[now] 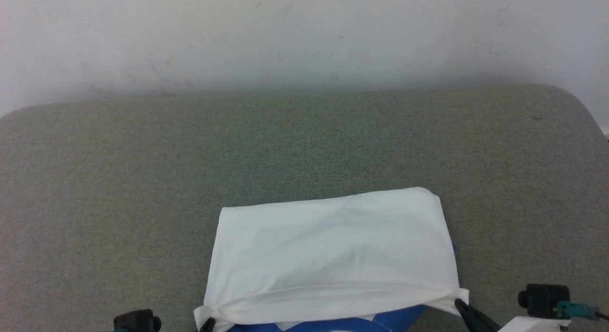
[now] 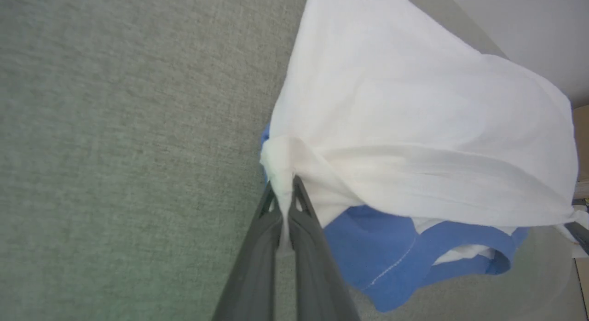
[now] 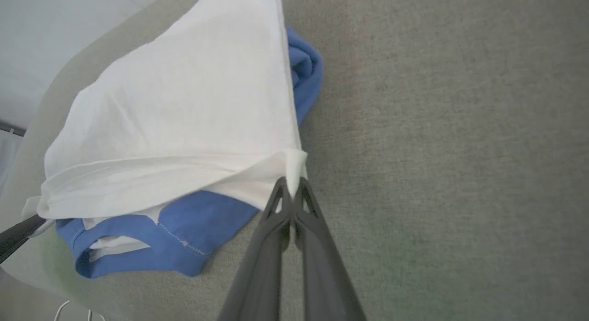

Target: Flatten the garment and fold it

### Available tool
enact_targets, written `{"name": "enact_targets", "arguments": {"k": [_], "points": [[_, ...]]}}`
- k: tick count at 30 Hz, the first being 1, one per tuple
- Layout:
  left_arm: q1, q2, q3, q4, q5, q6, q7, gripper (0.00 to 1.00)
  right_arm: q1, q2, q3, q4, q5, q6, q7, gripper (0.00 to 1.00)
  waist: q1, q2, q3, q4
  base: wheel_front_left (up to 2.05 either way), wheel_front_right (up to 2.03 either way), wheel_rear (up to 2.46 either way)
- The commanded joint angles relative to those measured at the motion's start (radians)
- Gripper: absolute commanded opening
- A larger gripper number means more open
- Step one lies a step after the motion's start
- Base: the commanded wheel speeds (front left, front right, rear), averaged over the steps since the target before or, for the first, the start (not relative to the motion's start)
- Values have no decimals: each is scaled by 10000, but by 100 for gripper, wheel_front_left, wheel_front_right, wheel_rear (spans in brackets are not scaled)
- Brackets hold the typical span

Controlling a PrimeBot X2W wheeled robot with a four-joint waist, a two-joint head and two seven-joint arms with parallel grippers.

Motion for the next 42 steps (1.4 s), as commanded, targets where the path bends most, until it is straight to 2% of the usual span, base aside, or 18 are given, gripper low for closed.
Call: {"name": "enact_targets", "arguments": {"k": [1, 2, 3, 4, 9, 13, 17, 20, 23, 26, 27, 31, 36, 42], "points": [[148, -67, 10, 244, -53, -63, -72, 100, 294, 189, -97, 83, -129, -6, -55, 41, 1, 0, -21, -26, 0, 0, 0], [189, -103, 17, 328, -85, -102, -122, 100, 441, 284, -148, 144, -151, -6, -75, 48, 1, 0, -33, -30, 0, 0, 0], [210, -97, 15, 408, -28, -108, -209, 100, 578, 375, -178, 198, -128, -6, -71, 86, 1, 0, -48, -33, 0, 0, 0], [228, -107, 21, 463, 10, -120, -303, 100, 700, 422, -159, 231, -188, -6, -67, 100, 1, 0, -60, -37, 0, 0, 0], [329, -97, 343, 508, 484, 26, -1423, 100, 1263, 569, -56, -22, -359, -6, -245, 100, 1, 0, -242, -39, 0, 0, 0], [364, -118, 853, 312, 965, 190, -2382, 100, 1683, 543, -194, -869, -398, -6, -557, 100, 1, 0, -468, 32, 0, 0, 0], [315, -124, 1310, 98, 1557, 273, -2637, 100, 1804, 518, -612, -1658, -386, -6, -689, 100, 1, 0, -628, 76, 0, 0, 0], [201, -234, 1749, -314, 2385, 303, -2698, 100, 1625, 499, -1247, -2216, -535, -6, -479, 100, 1, 0, -702, 124, 0, 0, 0], [92, -465, 2199, -775, 3465, 161, -2705, 100, 1102, 332, -1807, -2227, -799, -6, -60, 100, 1, 0, -736, 188, 0, 0, 0], [60, -737, 2482, -1113, 4462, 16, -2707, 100, 421, 111, -1970, -1726, -892, -6, 531, 100, 1, 0, -711, 289, 0, 0, 0], [107, -985, 2591, -1210, 4768, -135, -2708, 100, -24, -124, -1830, -1213, -937, -6, 949, 100, 1, 0, -682, 400, 0, 0, 0], [148, -1350, 2546, -1324, 5168, -414, -2709, 100, -777, -453, -1139, -124, -730, -6, 1735, 100, 1, 0, -615, 710, 0, 0, 0], [45, -1683, 2402, -1295, 5273, -657, -2709, 100, -1416, -624, -395, 872, -764, -6, 2069, 100, 1, 0, -526, 1042, 0, 0, 0], [-205, -1862, 2343, -1211, 5450, -869, -2710, 100, -2457, -426, 319, 2616, -388, -6, 1989, 100, 1, 0, -316, 1314, 0, 0, 0]]}}
